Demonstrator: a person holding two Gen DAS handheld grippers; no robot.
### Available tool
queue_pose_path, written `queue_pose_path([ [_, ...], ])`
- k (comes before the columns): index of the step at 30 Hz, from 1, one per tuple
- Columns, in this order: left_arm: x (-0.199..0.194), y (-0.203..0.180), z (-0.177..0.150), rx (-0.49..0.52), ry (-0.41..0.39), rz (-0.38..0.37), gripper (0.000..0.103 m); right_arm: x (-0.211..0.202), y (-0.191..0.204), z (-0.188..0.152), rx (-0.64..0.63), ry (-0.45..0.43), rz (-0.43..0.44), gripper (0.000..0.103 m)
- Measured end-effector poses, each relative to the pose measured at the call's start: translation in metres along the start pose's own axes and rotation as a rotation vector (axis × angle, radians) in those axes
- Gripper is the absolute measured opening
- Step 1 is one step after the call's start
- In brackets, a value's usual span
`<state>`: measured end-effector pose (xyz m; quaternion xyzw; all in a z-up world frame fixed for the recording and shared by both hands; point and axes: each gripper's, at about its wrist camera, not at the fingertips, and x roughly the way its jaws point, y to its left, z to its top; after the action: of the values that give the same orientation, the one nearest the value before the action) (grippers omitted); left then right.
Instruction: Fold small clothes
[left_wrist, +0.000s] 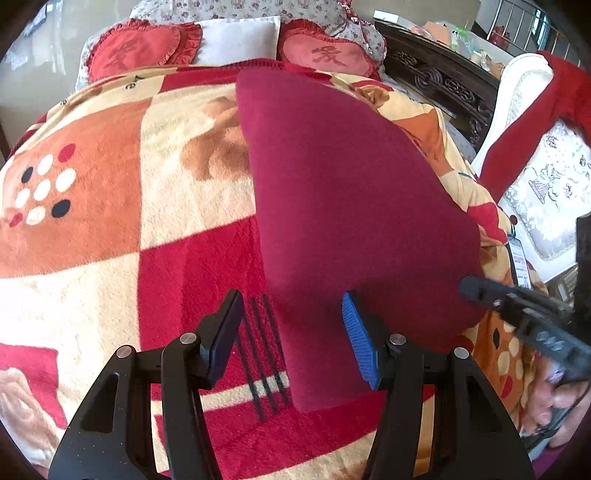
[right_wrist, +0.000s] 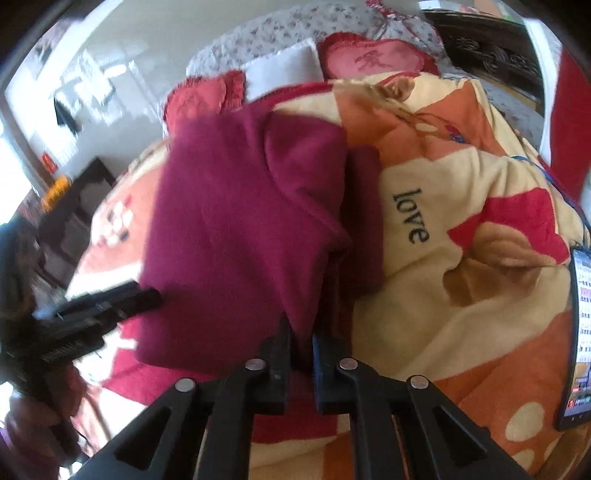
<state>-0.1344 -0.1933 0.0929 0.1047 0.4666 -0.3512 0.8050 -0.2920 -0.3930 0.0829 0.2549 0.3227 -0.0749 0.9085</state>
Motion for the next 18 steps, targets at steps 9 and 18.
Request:
queue_pose_path([
  [9, 0.003, 0.001, 0.012, -0.002, -0.010, 0.008, 0.055, 0.015, -0.004, 0.041, 0.102, -0.049, 0.006, 0.053],
  [18, 0.011, -0.008, 0.024, 0.017, 0.001, -0.017, 0.055, 0.027, 0.005, 0.060, 0.033, -0.059, -0.030, 0.014],
])
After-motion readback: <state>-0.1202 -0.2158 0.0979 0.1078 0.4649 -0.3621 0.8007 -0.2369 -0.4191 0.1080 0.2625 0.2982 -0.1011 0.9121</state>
